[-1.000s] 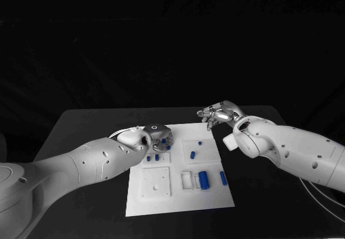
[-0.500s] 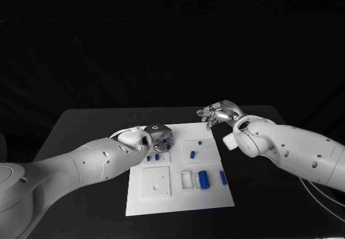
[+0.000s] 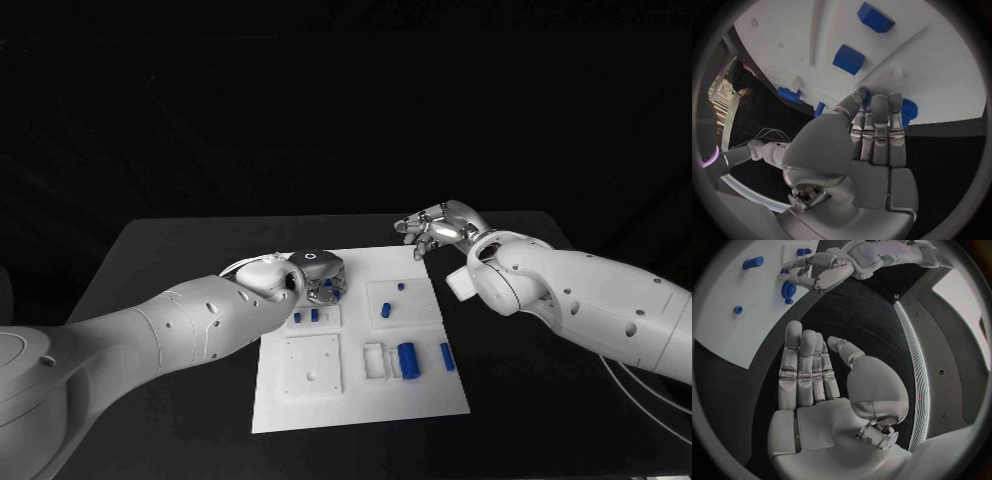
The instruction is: Assemble the parts on the task board
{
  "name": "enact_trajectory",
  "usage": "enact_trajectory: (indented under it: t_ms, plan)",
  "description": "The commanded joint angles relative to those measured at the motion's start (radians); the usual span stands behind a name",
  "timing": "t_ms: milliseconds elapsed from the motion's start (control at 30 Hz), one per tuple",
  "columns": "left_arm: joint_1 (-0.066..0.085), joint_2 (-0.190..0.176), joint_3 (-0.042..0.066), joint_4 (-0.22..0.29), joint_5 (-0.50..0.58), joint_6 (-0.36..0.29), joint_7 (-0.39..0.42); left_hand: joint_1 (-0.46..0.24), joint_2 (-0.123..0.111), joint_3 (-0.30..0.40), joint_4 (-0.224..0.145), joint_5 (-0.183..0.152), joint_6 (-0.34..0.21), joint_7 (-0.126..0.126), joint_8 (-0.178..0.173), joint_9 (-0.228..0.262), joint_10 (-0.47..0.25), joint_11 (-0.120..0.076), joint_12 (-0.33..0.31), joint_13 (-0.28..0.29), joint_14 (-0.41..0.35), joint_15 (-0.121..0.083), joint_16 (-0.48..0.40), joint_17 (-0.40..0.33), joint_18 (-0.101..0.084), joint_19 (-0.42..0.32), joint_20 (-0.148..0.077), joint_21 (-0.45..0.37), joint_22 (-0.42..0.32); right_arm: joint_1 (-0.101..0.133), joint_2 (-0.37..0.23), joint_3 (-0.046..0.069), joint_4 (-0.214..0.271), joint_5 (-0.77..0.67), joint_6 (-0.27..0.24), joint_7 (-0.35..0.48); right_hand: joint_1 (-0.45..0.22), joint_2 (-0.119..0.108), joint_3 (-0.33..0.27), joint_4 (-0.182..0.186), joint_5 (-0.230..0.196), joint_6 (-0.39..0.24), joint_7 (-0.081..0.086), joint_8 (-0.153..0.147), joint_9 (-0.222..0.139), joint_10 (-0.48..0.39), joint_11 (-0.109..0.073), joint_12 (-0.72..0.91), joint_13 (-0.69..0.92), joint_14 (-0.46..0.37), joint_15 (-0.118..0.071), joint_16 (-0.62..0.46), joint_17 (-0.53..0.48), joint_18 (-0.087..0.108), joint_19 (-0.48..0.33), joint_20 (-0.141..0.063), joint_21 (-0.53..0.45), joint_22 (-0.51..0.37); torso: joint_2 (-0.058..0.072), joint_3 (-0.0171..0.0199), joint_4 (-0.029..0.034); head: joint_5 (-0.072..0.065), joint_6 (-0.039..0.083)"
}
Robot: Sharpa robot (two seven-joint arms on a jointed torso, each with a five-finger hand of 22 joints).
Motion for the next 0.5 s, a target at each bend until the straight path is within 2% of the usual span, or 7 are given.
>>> enact_trajectory:
  t_ms: [33,133,267,500]
  plan:
    - [-0.002,0.003,-0.001,-0.001,0.003,0.029,-0.01,0.007,0.014,-0.003,0.007,0.0,0.012,0.001,-0.001,0.002,0.014,0.0,-0.002,0.002,0.01,-0.001,0.007,0.0,0.02,0.007,0.003,0.009,0.022,0.0,0.001,0.0,0.001,0.0,0.003,0.011,0.003,-0.006,-0.002,-0.003,0.003,-0.006,0.0,0.001,-0.001,0.005,-0.002,0.003,-0.001,-0.008,-0.002,0.004,-0.001,-0.002,-0.004,-0.001,0.002,-0.001,0.0,-0.0001,-0.0006,0.0,-0.001]
    - [-0.002,0.003,-0.001,-0.001,0.003,0.023,-0.011,0.013,0.019,-0.005,0.009,0.0,0.018,0.002,-0.001,0.002,0.022,0.0,-0.002,0.002,0.014,0.0,0.009,0.0,0.023,0.009,0.004,0.015,0.023,0.0,0.002,0.0,0.001,0.0,0.003,0.011,0.003,-0.006,-0.002,-0.003,0.003,-0.006,0.0,0.001,-0.001,0.005,-0.002,0.003,-0.001,-0.008,-0.002,0.004,-0.001,-0.002,-0.004,-0.001,0.002,-0.001,0.0,-0.0001,-0.0004,0.001,-0.001]
    - [-0.002,0.001,-0.001,0.0,0.003,0.009,-0.011,0.022,0.009,-0.006,-0.004,0.001,0.016,0.004,-0.002,0.001,0.028,0.001,-0.003,0.002,0.025,0.0,0.016,0.002,0.028,0.014,0.004,0.028,0.023,0.0,0.002,0.0,0.001,0.0,0.002,0.011,0.004,-0.005,-0.001,-0.004,0.004,-0.005,0.0,0.001,-0.001,0.005,-0.003,0.004,-0.001,-0.008,-0.002,0.005,-0.002,-0.002,-0.004,-0.001,0.003,-0.001,0.0,0.0004,0.0,0.0,0.001]
    - [-0.002,-0.007,-0.001,0.009,0.017,-0.03,-0.008,0.022,0.011,-0.001,-0.019,0.01,0.03,0.002,-0.001,0.002,0.058,-0.005,-0.002,0.002,0.047,-0.005,0.014,0.002,0.034,0.021,0.0,0.047,0.022,0.0,0.002,0.0,0.0,0.0,-0.001,0.013,0.004,-0.005,-0.001,-0.004,0.004,-0.005,0.0,0.001,-0.001,0.005,-0.003,0.004,-0.001,-0.008,-0.002,0.005,-0.002,-0.002,-0.004,-0.001,0.003,-0.001,0.001,0.0004,-0.0001,0.0,0.004]
